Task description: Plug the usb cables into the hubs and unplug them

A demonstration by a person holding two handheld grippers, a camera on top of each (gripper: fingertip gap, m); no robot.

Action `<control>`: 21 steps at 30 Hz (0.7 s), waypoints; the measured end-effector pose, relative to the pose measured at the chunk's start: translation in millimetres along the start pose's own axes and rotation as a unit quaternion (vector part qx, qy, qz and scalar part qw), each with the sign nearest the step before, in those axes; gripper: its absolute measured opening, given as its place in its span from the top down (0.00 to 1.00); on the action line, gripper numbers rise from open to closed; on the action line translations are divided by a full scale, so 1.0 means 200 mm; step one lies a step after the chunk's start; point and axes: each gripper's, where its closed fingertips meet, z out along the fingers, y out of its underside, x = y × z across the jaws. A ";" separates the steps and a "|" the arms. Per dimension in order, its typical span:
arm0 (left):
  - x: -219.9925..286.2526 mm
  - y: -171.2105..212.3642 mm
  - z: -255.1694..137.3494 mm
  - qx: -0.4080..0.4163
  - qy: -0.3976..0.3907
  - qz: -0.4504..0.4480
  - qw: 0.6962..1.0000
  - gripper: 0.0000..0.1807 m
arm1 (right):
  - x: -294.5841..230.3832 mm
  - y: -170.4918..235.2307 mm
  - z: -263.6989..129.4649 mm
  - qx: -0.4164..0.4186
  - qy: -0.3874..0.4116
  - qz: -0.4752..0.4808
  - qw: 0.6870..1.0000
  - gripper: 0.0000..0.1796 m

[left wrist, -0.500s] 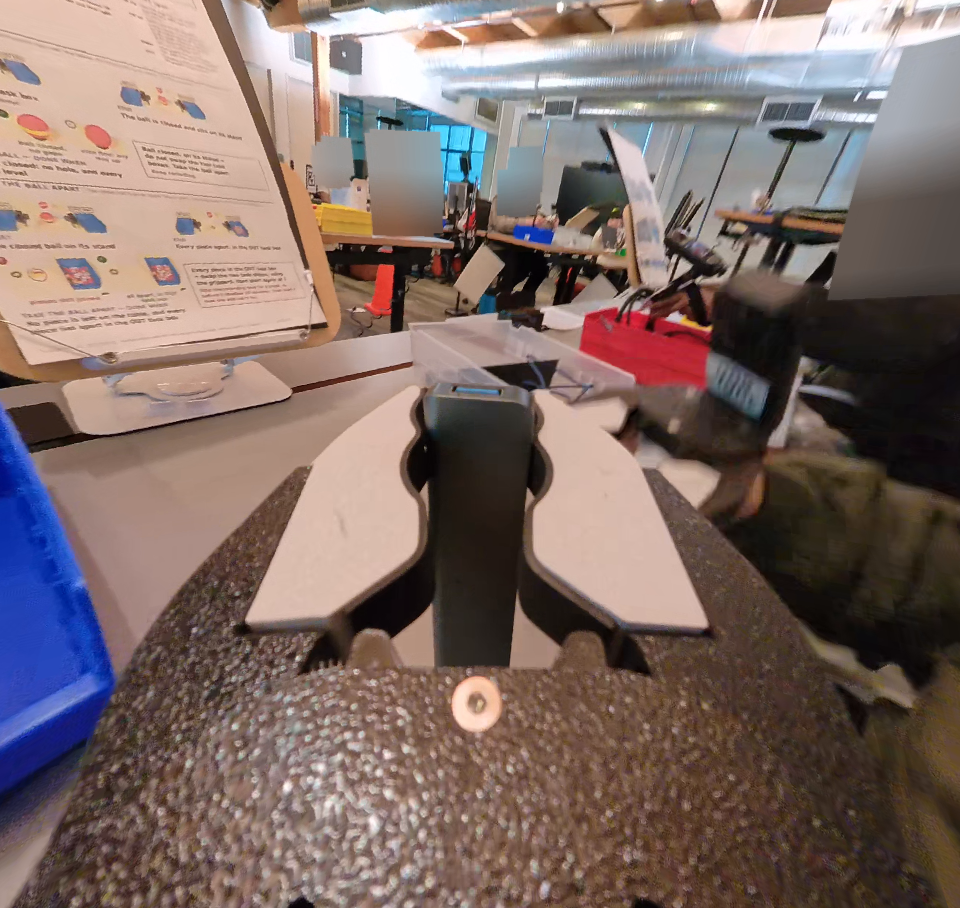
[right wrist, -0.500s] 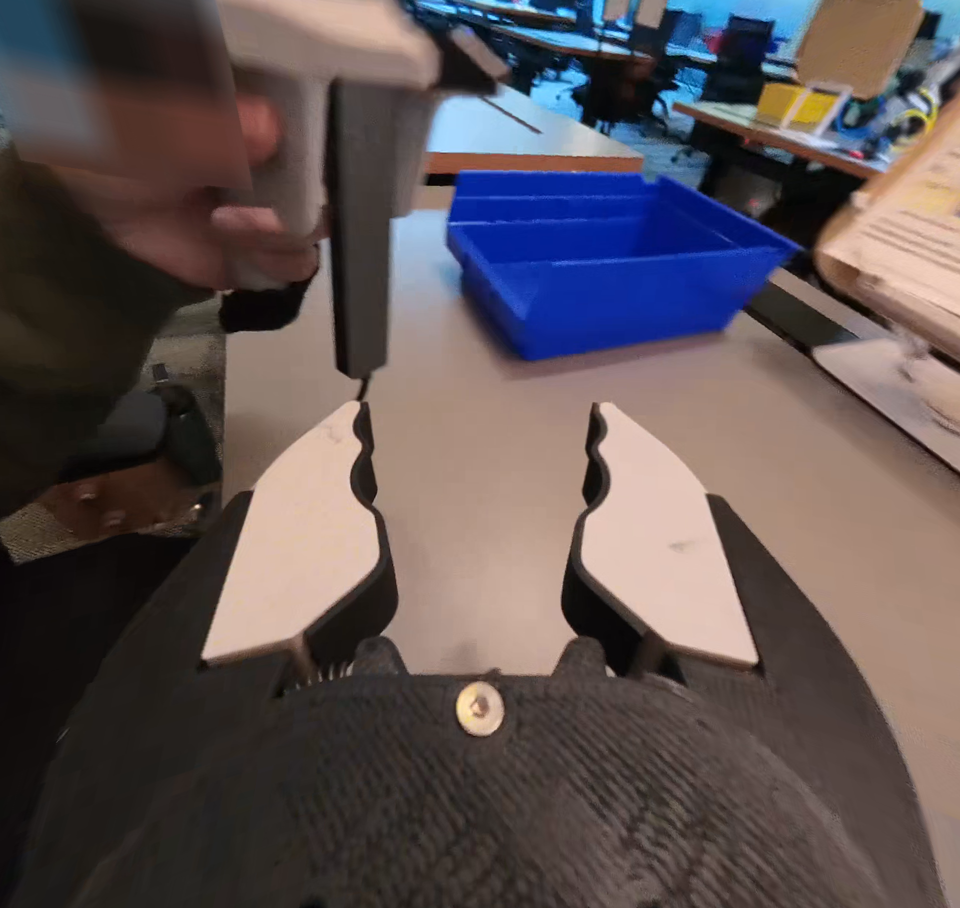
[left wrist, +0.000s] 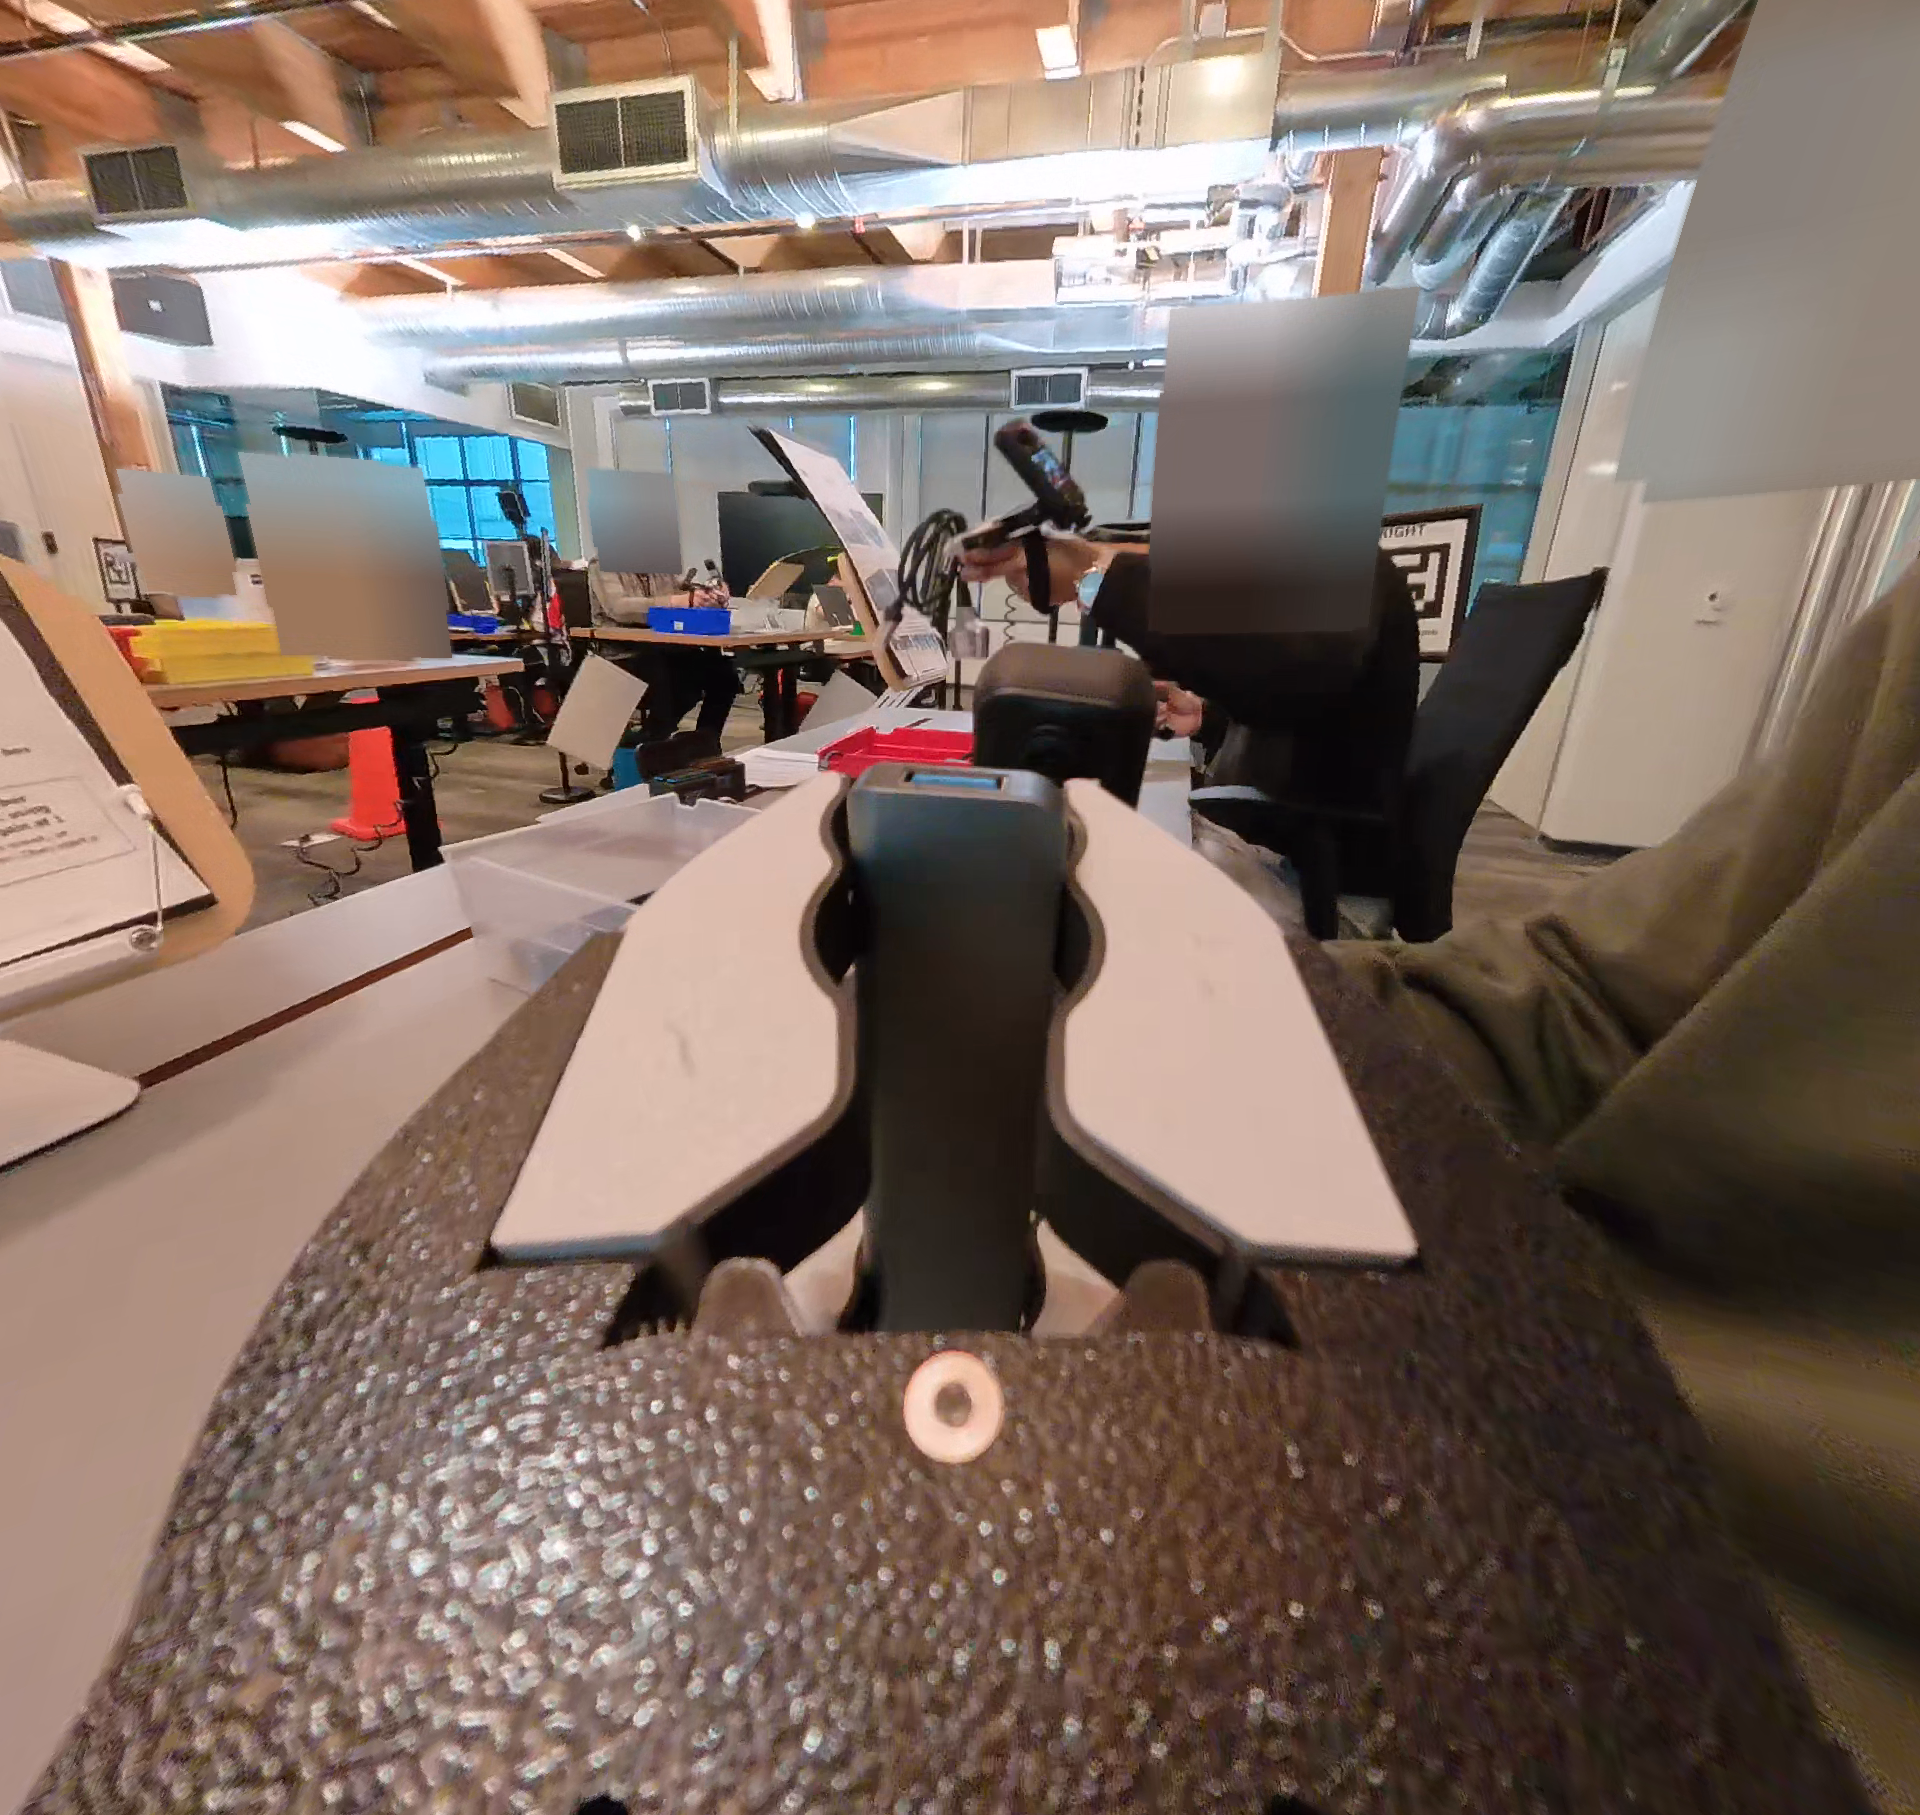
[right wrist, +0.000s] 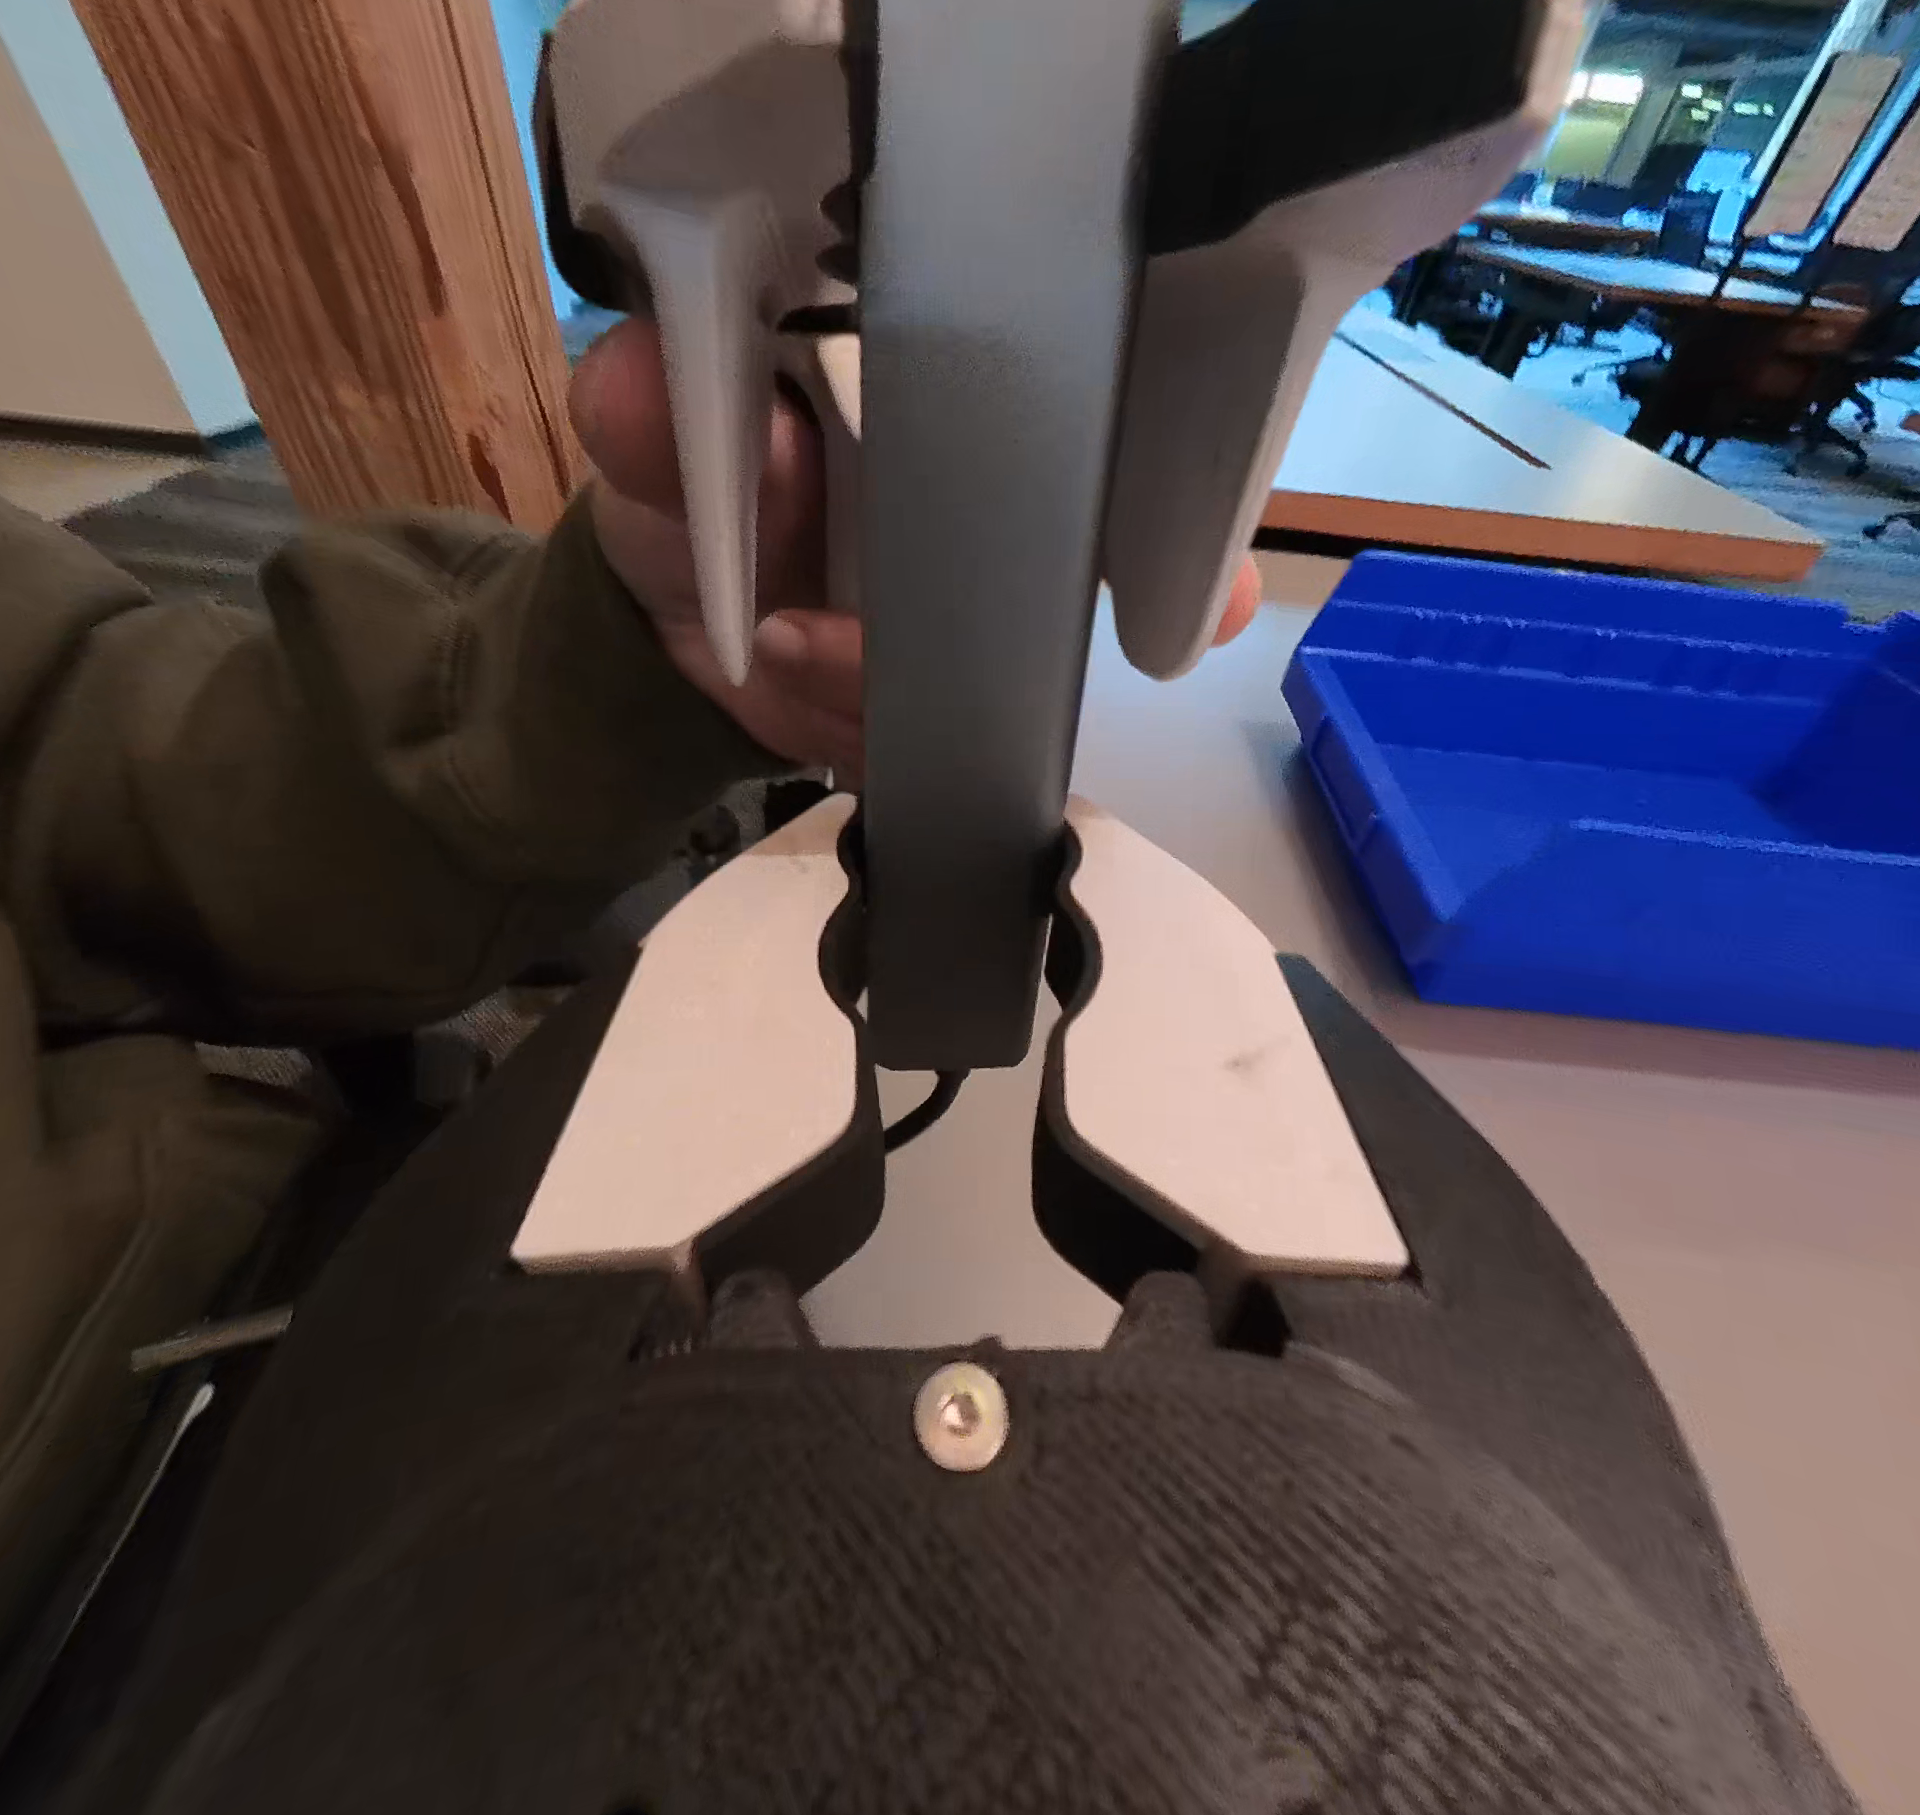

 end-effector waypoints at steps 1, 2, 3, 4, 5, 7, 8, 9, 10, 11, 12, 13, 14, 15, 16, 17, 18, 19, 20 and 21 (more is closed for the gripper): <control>0.00 0.01 0.00 -0.004 0.001 0.008 1.000 0.81 | 0.00 0.01 0.00 -0.012 0.006 -0.006 1.000 0.83; 0.00 0.01 0.00 -0.005 -0.003 0.015 1.000 0.81 | 0.02 0.01 -0.02 -0.019 0.017 -0.012 1.000 0.83; -0.02 0.01 0.00 -0.006 -0.023 0.023 0.999 0.82 | 0.05 0.02 -0.04 -0.027 0.037 -0.017 0.999 0.83; -0.04 0.00 -0.01 -0.004 -0.044 0.033 0.998 0.82 | 0.09 0.04 -0.07 -0.043 0.056 -0.024 0.997 0.83; -0.06 -0.01 -0.02 0.001 -0.059 0.040 0.997 0.78 | 0.15 0.05 -0.12 -0.057 0.082 -0.031 0.994 0.83; -0.11 -0.02 -0.05 -0.003 -0.095 0.039 0.995 0.69 | 0.27 0.06 -0.26 -0.089 0.135 -0.038 0.986 0.83; -0.13 -0.01 -0.06 -0.016 -0.108 0.043 0.993 0.65 | 0.34 0.05 -0.36 -0.108 0.167 -0.052 0.979 0.83; -0.14 0.01 -0.07 -0.031 -0.113 0.052 0.992 0.64 | 0.45 0.03 -0.49 -0.129 0.216 -0.075 0.965 0.83; -0.16 0.03 -0.08 -0.043 -0.119 0.062 0.990 0.64 | 0.54 0.02 -0.63 -0.165 0.252 -0.095 0.949 0.83; -0.17 0.04 -0.08 -0.054 -0.126 0.070 0.988 0.65 | 0.63 -0.01 -0.79 -0.202 0.283 -0.113 0.931 0.83; -0.18 0.06 -0.09 -0.064 -0.128 0.075 0.987 0.66 | 0.74 -0.06 -0.95 -0.230 0.322 -0.135 0.908 0.83; -0.18 0.08 -0.08 -0.074 -0.125 0.079 0.986 0.67 | 0.84 -0.11 -1.11 -0.258 0.352 -0.155 0.886 0.83; -0.19 0.10 -0.08 -0.081 -0.126 0.079 0.986 0.68 | 0.94 -0.15 -1.27 -0.290 0.372 -0.172 0.865 0.83; -0.20 0.12 -0.08 -0.088 -0.130 0.078 0.985 0.68 | 1.04 -0.20 -1.43 -0.313 0.400 -0.187 0.841 0.83; -0.21 0.14 -0.07 -0.094 -0.131 0.077 0.984 0.69 | 1.16 -0.27 -1.59 -0.325 0.442 -0.200 0.812 0.83; -0.21 0.15 -0.07 -0.098 -0.130 0.075 0.984 0.69 | 1.26 -0.31 -1.74 -0.339 0.476 -0.204 0.785 0.83; -0.22 0.17 -0.06 -0.102 -0.130 0.072 0.984 0.69 | 1.36 -0.33 -1.88 -0.347 0.505 -0.204 0.764 0.83; -0.22 0.18 -0.05 -0.105 -0.130 0.070 0.983 0.70 | 1.45 -0.37 -2.00 -0.336 0.537 -0.210 0.745 0.83; -0.22 0.20 -0.05 -0.108 -0.128 0.069 0.983 0.70 | 1.52 -0.38 -2.09 -0.322 0.556 -0.212 0.737 0.83; -0.23 0.21 -0.05 -0.111 -0.129 0.069 0.983 0.70 | 1.58 -0.35 -2.16 -0.315 0.568 -0.202 0.733 0.83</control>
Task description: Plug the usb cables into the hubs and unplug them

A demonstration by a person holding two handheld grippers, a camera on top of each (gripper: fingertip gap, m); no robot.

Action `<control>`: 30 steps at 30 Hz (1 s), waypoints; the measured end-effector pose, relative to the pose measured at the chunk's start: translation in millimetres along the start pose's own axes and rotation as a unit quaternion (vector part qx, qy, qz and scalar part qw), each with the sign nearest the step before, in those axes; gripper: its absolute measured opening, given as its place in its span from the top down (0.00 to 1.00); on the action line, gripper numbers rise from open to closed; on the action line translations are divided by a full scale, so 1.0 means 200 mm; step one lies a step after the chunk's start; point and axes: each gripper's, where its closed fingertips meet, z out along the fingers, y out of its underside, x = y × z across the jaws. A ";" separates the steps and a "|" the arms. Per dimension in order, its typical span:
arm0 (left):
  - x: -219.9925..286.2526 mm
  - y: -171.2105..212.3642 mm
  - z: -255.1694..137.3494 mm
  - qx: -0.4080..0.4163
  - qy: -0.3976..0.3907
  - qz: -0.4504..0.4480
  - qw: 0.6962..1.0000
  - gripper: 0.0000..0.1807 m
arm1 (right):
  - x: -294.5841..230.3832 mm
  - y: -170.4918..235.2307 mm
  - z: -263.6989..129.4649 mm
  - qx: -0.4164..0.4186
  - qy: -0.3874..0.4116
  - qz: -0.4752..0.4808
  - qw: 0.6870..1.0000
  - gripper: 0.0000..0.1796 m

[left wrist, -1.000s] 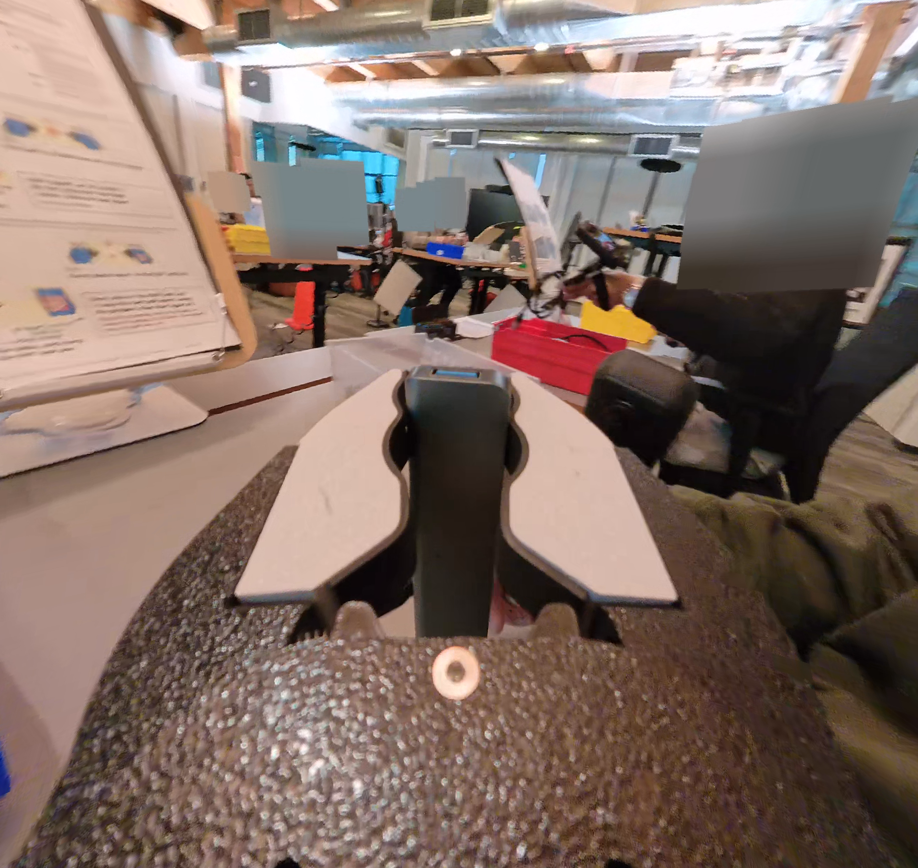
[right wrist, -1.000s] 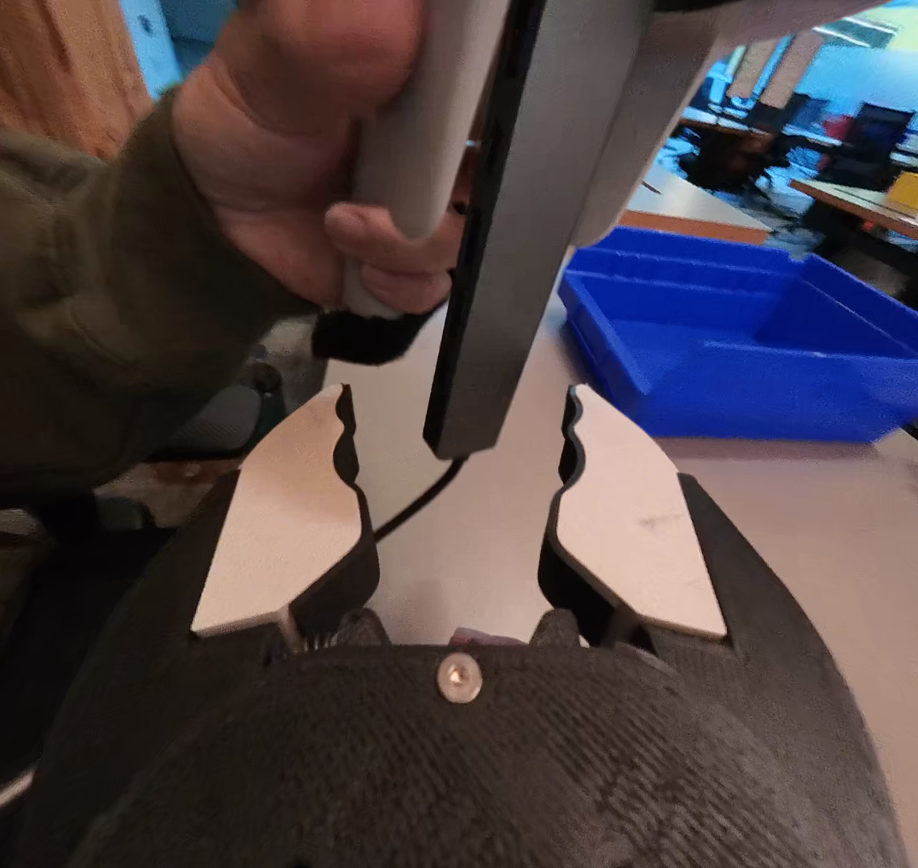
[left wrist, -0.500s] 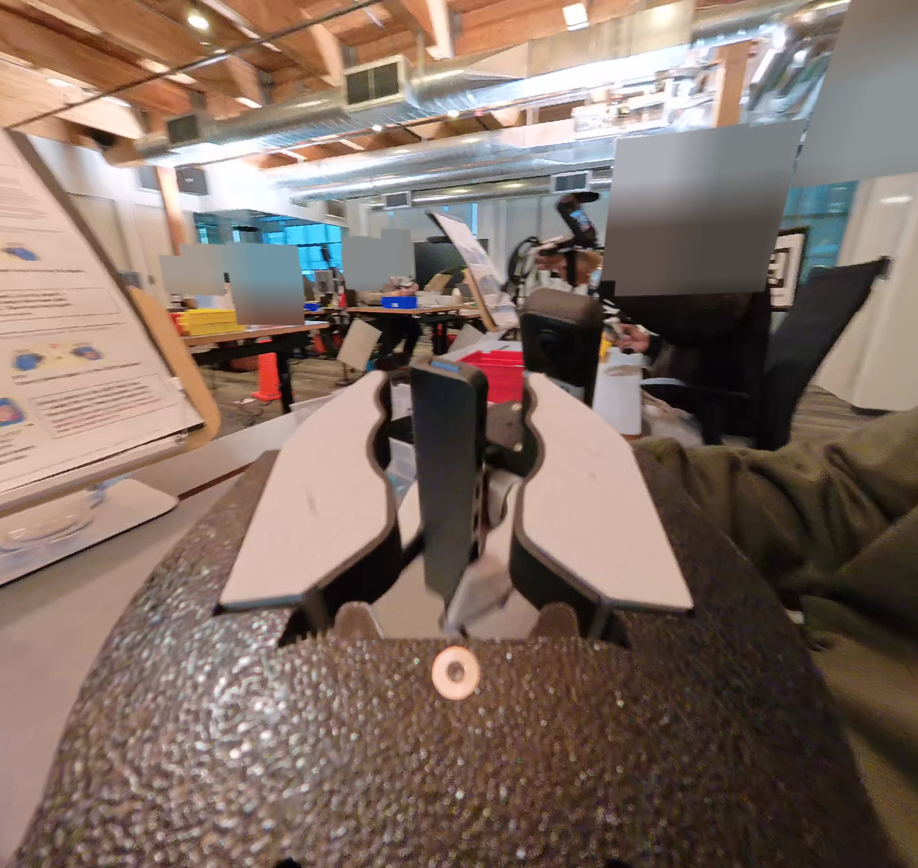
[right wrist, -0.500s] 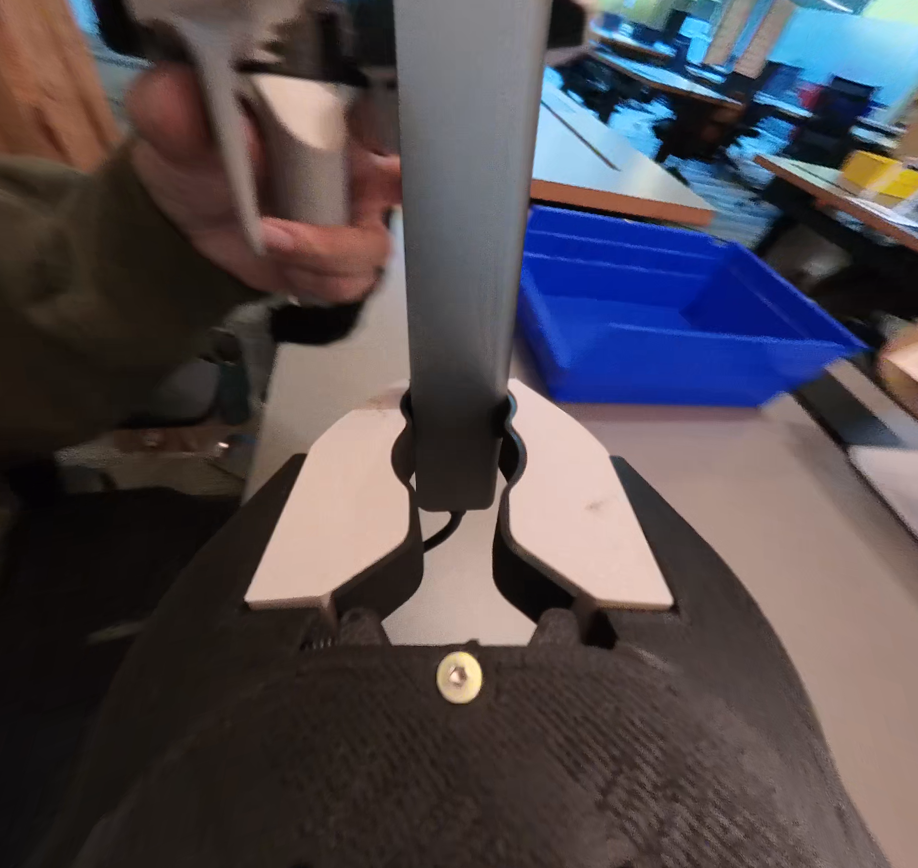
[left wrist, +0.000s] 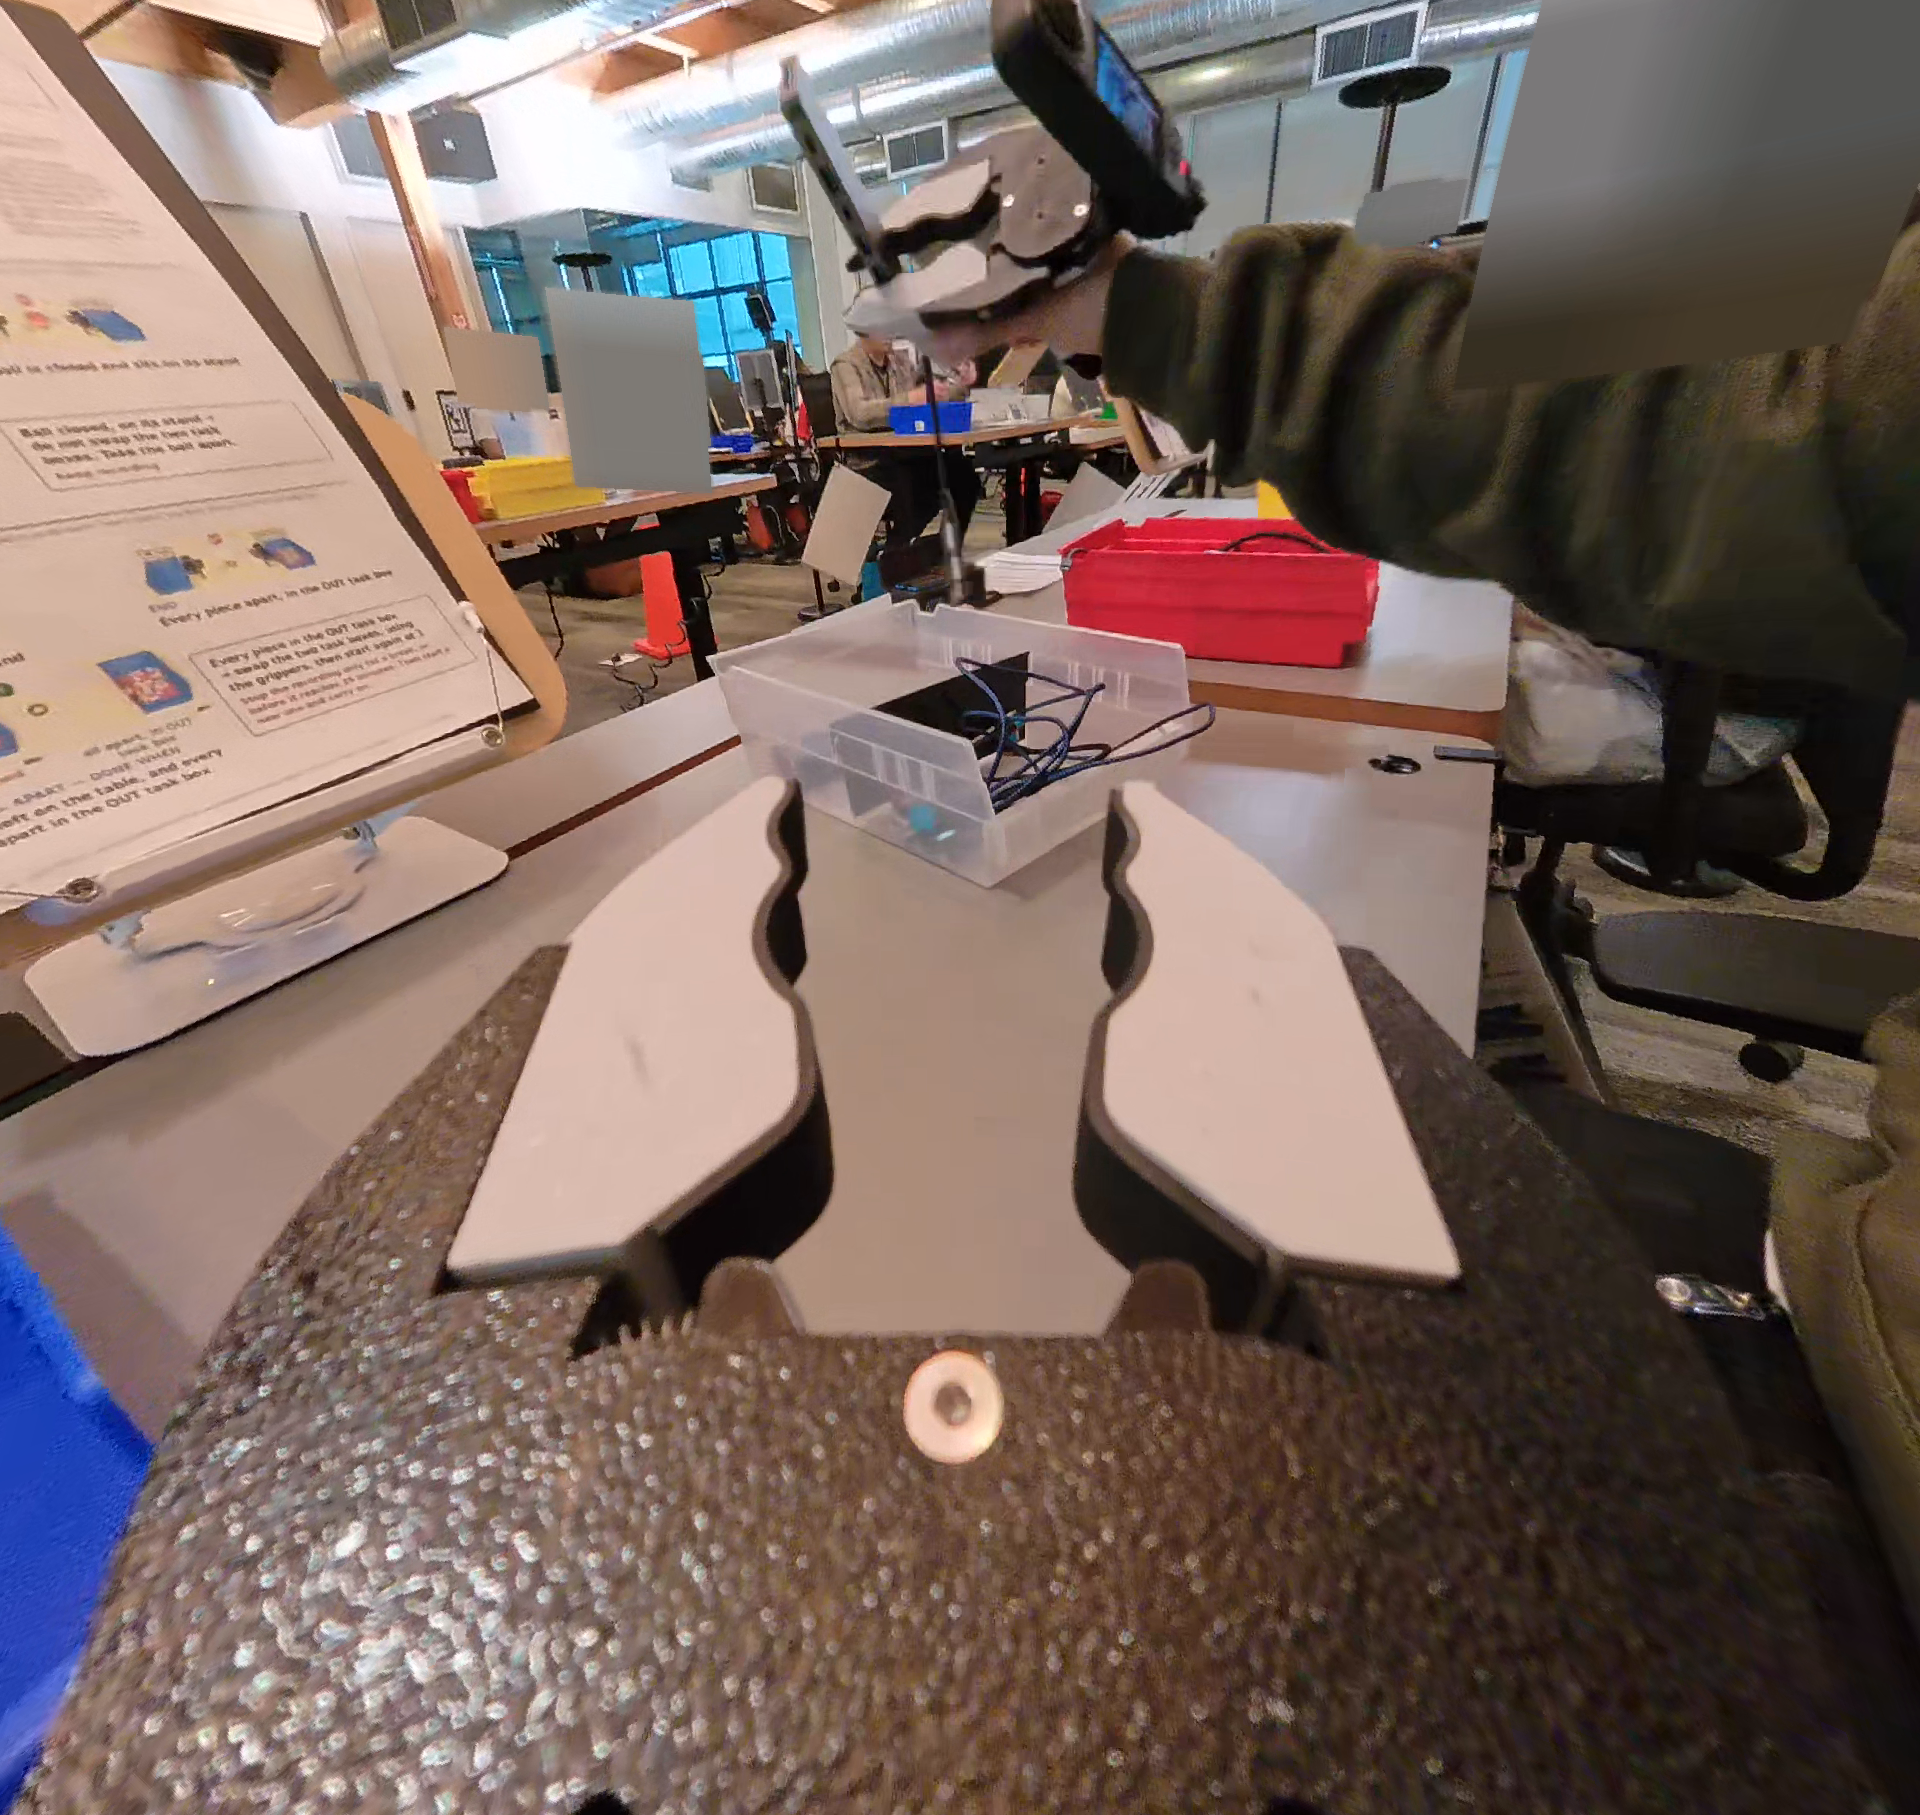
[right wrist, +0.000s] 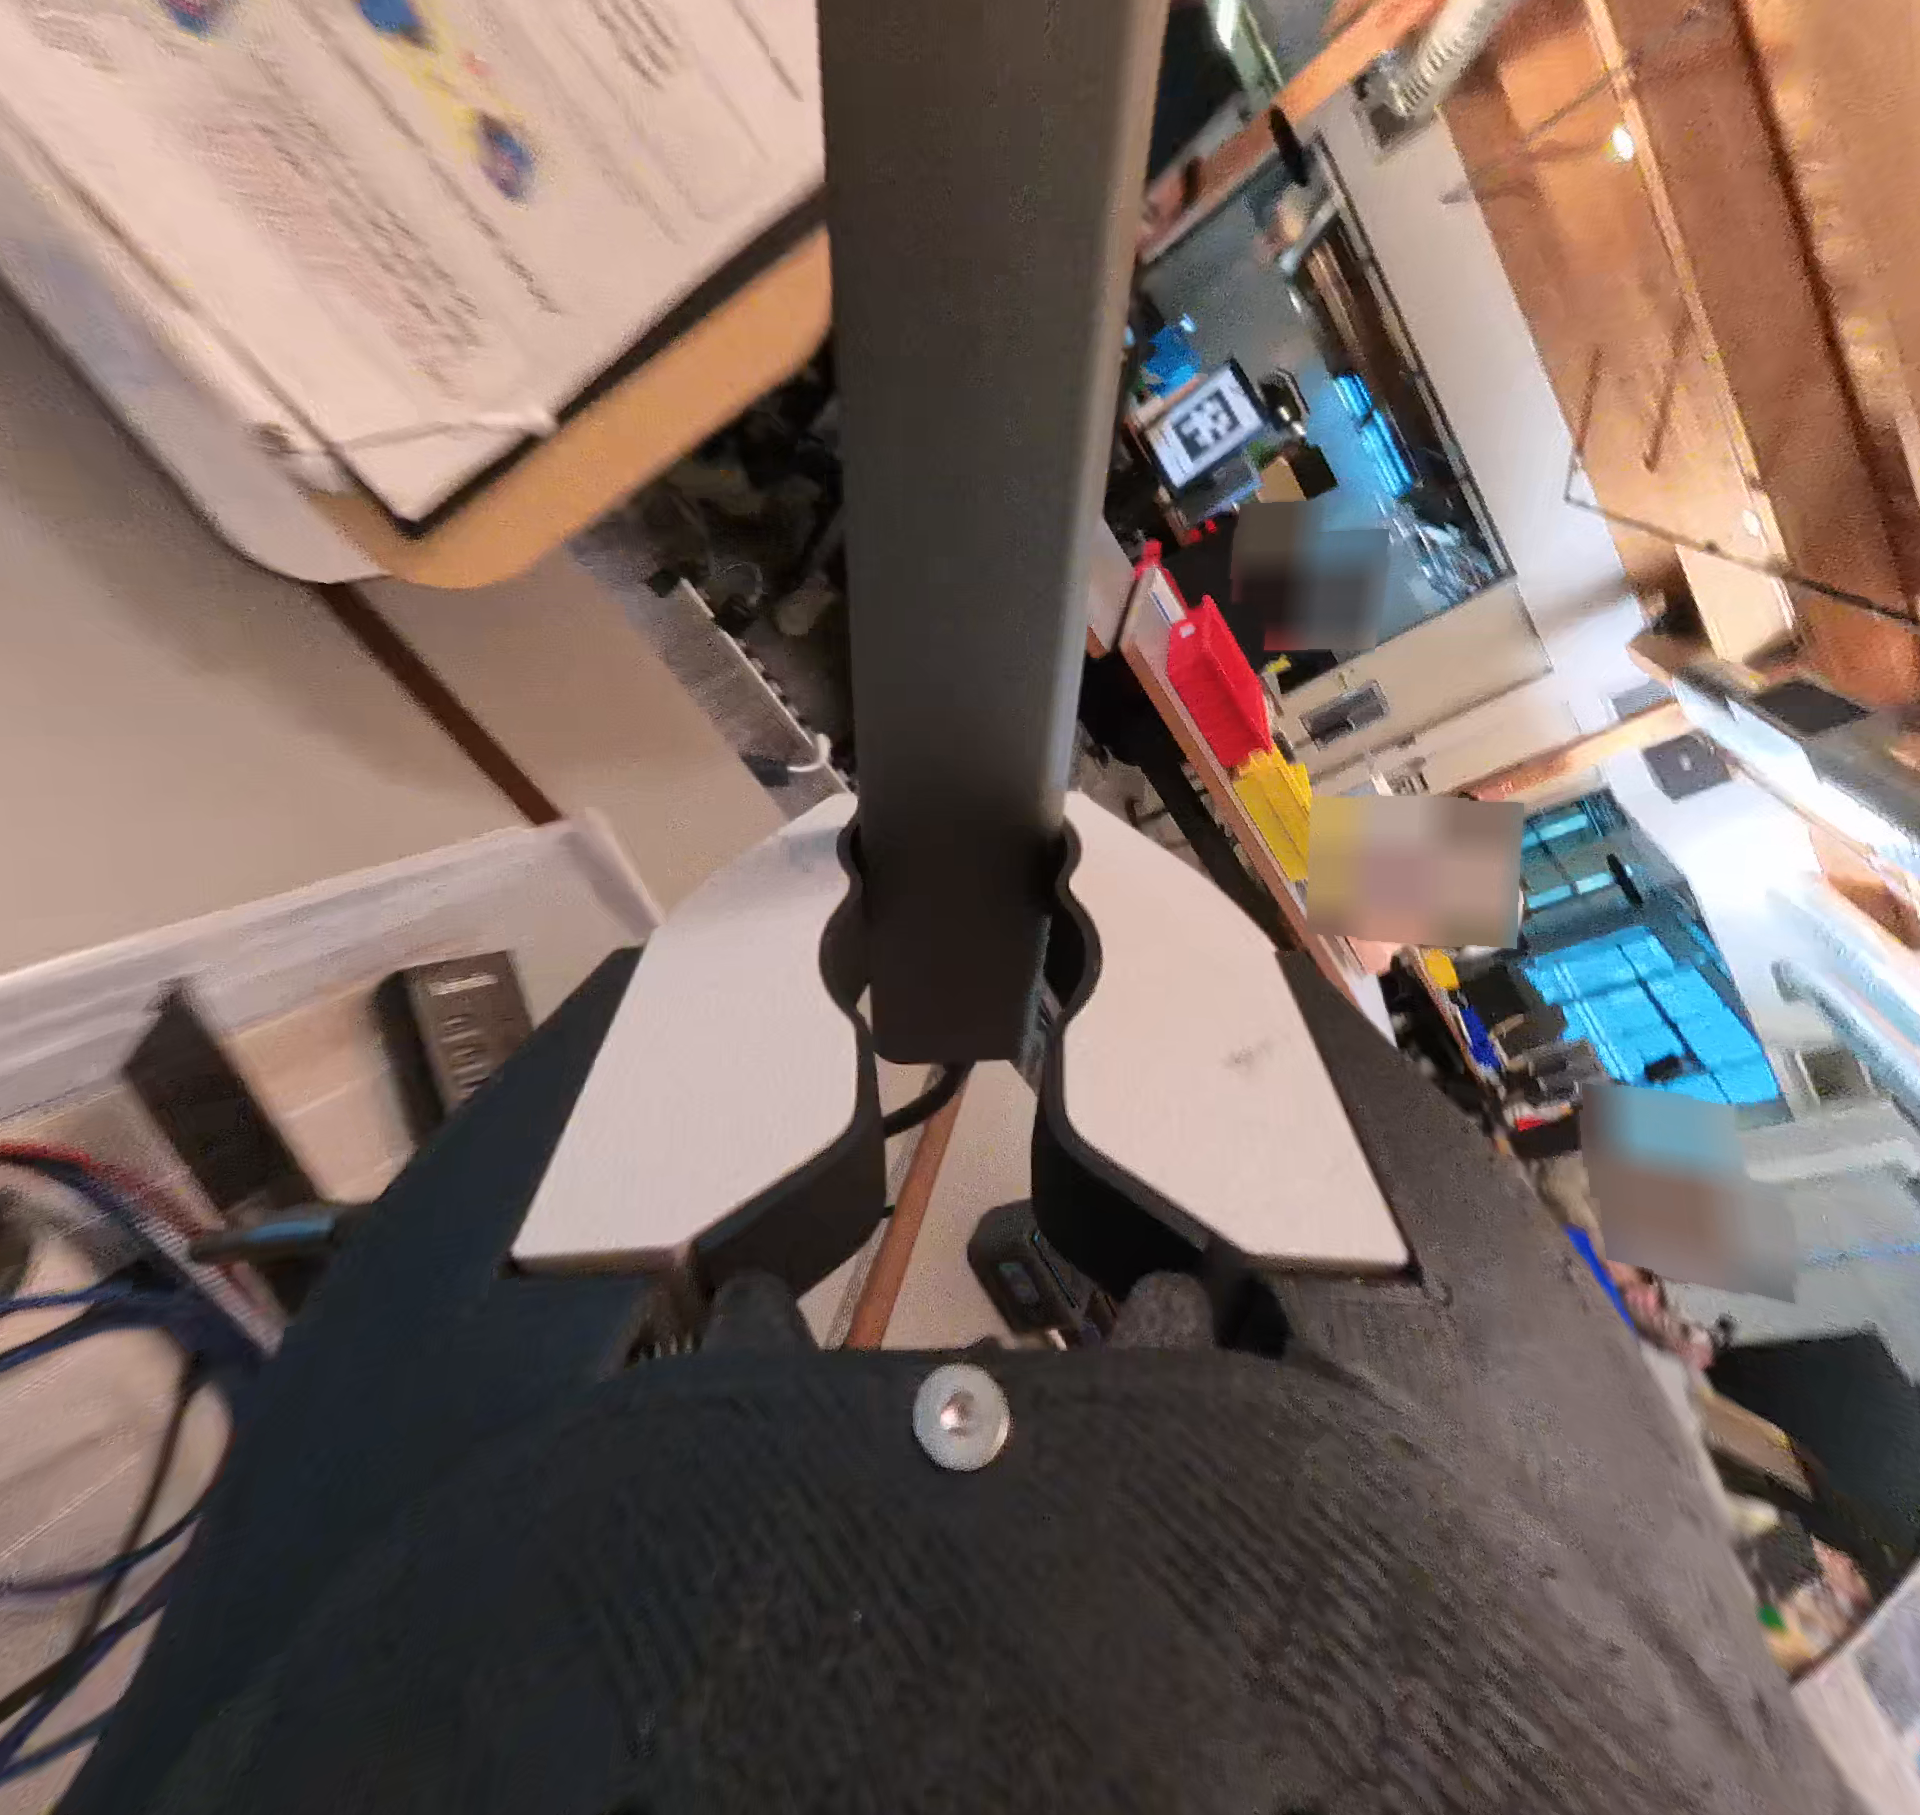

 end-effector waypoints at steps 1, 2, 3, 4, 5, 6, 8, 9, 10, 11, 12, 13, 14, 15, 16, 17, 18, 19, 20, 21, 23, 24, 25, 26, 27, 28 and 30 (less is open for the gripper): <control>0.00 0.01 0.01 -0.003 -0.003 0.000 1.000 0.70 | 0.06 0.07 0.05 -0.010 0.029 0.005 1.000 0.83; -0.01 0.02 0.01 -0.005 -0.005 0.000 1.000 0.71 | 0.11 0.15 0.09 -0.020 0.064 -0.007 0.998 0.83; -0.01 0.04 0.01 -0.008 -0.006 0.000 1.000 0.71 | 0.10 0.22 0.13 -0.029 0.070 -0.018 0.997 0.83; -0.02 0.05 0.01 -0.012 -0.005 0.000 1.000 0.71 | 0.04 0.29 0.18 -0.038 0.048 -0.022 0.998 0.83; -0.03 0.06 0.02 -0.016 -0.007 -0.001 1.000 0.71 | -0.02 0.37 0.22 -0.059 0.030 -0.040 0.997 0.83; -0.04 0.08 0.02 -0.019 -0.010 -0.003 1.000 0.71 | -0.09 0.45 0.26 -0.087 0.007 -0.071 0.994 0.83; -0.05 0.09 0.02 -0.020 -0.011 -0.011 1.000 0.71 | -0.30 0.59 0.30 -0.138 -0.092 -0.115 0.980 0.83; -0.06 0.10 0.02 -0.020 -0.011 -0.017 1.000 0.72 | -0.35 0.64 0.31 -0.156 -0.118 -0.142 0.970 0.83; -0.07 0.12 0.02 -0.022 -0.011 -0.025 0.999 0.72 | -0.41 0.69 0.32 -0.179 -0.150 -0.160 0.959 0.83; -0.07 0.13 0.02 -0.026 -0.009 -0.035 0.999 0.72 | -0.48 0.74 0.30 -0.207 -0.203 -0.156 0.944 0.83; -0.07 0.14 0.02 -0.028 -0.005 -0.044 0.999 0.72 | -0.52 0.76 0.30 -0.217 -0.232 -0.159 0.935 0.83; -0.07 0.14 0.02 -0.026 -0.002 -0.049 0.998 0.72 | -0.52 0.77 0.30 -0.222 -0.246 -0.163 0.929 0.83; -0.07 0.14 0.03 -0.023 0.000 -0.052 0.998 0.72 | -0.54 0.78 0.30 -0.238 -0.265 -0.151 0.922 0.83; -0.07 0.14 0.03 -0.022 0.002 -0.054 0.998 0.72 | -0.56 0.79 0.29 -0.250 -0.289 -0.142 0.913 0.83; -0.07 0.15 0.04 -0.025 0.004 -0.056 0.998 0.72 | -0.59 0.80 0.29 -0.252 -0.307 -0.147 0.906 0.83; -0.06 0.17 0.04 -0.031 0.008 -0.058 0.998 0.72 | -0.61 0.83 0.28 -0.259 -0.314 -0.160 0.899 0.83; -0.06 0.19 0.05 -0.038 0.012 -0.059 0.997 0.72 | -0.62 0.86 0.28 -0.282 -0.317 -0.164 0.890 0.83; -0.05 0.20 0.05 -0.046 0.013 -0.058 0.997 0.72 | -0.64 0.90 0.26 -0.309 -0.330 -0.156 0.878 0.81; -0.05 0.22 0.06 -0.052 0.013 -0.057 0.997 0.71 | -0.68 0.93 0.25 -0.324 -0.343 -0.143 0.870 0.80; -0.05 0.23 0.06 -0.056 0.013 -0.055 0.997 0.71 | -0.70 0.94 0.25 -0.327 -0.340 -0.131 0.872 0.75; -0.06 0.24 0.06 -0.059 0.010 -0.058 0.997 0.71 | -0.66 0.92 0.28 -0.306 -0.302 -0.114 0.896 0.65; -0.06 0.24 0.06 -0.059 0.008 -0.062 0.996 0.71 | -0.64 0.88 0.27 -0.286 -0.287 -0.097 0.909 0.63; -0.06 0.24 0.06 -0.057 0.007 -0.067 0.996 0.71 | -0.62 0.84 0.26 -0.265 -0.274 -0.073 0.922 0.62; -0.07 0.25 0.06 -0.057 0.002 -0.072 0.996 0.71 | -0.59 0.81 0.23 -0.242 -0.256 -0.042 0.935 0.62; -0.07 0.26 0.07 -0.058 -0.005 -0.073 0.996 0.71 | -0.55 0.78 0.19 -0.224 -0.233 -0.006 0.946 0.62; -0.07 0.27 0.09 -0.061 -0.012 -0.071 0.996 0.71 | -0.52 0.75 0.14 -0.207 -0.210 0.036 0.955 0.61; -0.09 0.33 0.13 -0.085 -0.037 -0.064 0.994 0.71 | -0.48 0.72 -0.02 -0.175 -0.161 0.128 0.963 0.60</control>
